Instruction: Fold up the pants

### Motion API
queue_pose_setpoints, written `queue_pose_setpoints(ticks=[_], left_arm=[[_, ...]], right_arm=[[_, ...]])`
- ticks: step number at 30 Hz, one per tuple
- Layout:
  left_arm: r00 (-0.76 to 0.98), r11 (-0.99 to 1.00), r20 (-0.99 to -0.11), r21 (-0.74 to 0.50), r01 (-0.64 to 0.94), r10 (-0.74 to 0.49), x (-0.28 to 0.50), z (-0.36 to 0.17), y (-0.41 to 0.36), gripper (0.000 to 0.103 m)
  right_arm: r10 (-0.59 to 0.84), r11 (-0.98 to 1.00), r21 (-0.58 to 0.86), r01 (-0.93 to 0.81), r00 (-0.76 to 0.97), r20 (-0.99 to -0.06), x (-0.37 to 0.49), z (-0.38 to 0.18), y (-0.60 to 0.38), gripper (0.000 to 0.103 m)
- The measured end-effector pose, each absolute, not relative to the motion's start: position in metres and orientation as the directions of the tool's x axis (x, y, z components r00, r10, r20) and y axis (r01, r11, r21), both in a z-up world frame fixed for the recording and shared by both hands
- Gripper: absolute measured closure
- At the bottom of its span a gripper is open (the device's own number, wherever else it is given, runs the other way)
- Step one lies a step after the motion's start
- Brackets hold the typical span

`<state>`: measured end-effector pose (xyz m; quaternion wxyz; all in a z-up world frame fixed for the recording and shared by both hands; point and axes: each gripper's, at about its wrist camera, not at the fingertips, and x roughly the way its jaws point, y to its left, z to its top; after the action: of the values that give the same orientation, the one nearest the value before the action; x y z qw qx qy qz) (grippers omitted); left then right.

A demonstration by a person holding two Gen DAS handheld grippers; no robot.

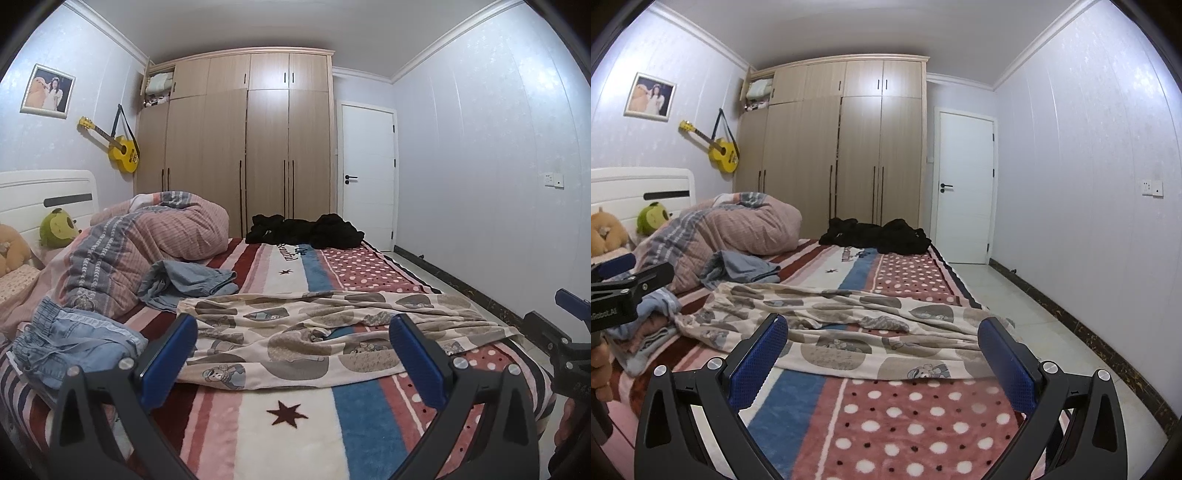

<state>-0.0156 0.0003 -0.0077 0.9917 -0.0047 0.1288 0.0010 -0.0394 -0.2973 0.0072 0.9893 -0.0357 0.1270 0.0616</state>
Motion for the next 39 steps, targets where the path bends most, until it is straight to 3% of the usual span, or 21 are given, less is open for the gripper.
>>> queue_pose_setpoints(ticks=[39], left_arm=[[0.959, 1.0, -0.284, -0.019, 0.001, -0.007, -0.0137, -0.012, -0.008, 0.001]], right_arm=[[0.086, 0.994, -0.04, -0.1, 0.96, -0.268, -0.0451, 0.0006, -0.3045, 0.0]])
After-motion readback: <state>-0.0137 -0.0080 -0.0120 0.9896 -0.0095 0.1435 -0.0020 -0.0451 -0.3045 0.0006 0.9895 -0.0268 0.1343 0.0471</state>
